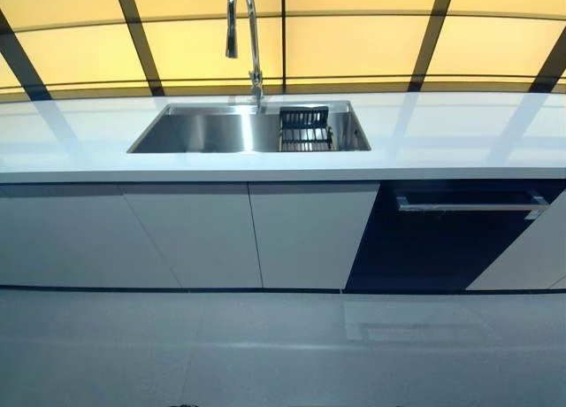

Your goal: Take plates into dishwasher

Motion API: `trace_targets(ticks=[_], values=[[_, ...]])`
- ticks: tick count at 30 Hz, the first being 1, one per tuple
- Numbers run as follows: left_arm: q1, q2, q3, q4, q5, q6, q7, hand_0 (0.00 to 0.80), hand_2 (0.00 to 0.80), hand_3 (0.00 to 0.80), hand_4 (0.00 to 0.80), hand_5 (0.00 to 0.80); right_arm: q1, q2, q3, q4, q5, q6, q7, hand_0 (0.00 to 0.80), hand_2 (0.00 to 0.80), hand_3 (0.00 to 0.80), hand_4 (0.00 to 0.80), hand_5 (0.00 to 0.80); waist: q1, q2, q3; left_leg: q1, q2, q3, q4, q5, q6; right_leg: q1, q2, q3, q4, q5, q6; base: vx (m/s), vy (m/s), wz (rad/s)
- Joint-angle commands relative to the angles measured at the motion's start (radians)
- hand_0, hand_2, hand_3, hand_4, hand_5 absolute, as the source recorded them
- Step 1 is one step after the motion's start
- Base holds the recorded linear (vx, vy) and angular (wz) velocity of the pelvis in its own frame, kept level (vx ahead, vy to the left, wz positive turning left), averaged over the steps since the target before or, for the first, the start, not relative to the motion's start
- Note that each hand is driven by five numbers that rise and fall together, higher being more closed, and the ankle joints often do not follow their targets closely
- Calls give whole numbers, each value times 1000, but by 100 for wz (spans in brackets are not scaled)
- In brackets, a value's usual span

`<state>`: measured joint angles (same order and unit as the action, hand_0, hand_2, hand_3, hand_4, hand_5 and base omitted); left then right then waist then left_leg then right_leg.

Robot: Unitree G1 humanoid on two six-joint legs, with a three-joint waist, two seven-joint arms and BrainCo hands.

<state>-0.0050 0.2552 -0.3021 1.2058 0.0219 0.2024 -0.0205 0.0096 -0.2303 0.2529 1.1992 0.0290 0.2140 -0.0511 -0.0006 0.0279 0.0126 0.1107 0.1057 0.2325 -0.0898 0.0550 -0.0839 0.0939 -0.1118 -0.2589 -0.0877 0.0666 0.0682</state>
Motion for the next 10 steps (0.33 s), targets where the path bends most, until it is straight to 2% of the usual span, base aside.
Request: trace_targets(ticks=[1,4,10], values=[[-55,-1,13,57,-65,-13,46,0,0,0,0,0,-60,0,48,39,-12,29,-11,0,0,0,0,0,-13,-33,57,13,2,-33,3,-29,11,33,-60,6,17,-11,69,0,0,0],[-49,-5,29,54,-69,-44,59,0,0,0,0,0,-53,1,45,45,-33,3,-3,0,0,0,0,0,-12,-37,56,17,1,-33,3,-31,13,35,-60,10,16,-11,71,23,-13,-3],[-52,-17,30,46,-101,-45,102,0,0,0,0,0,-54,14,69,30,-64,-12,14,0,0,0,0,0,-13,-42,56,23,1,-33,3,-35,15,39,-59,13,18,-14,71,0,0,0]])
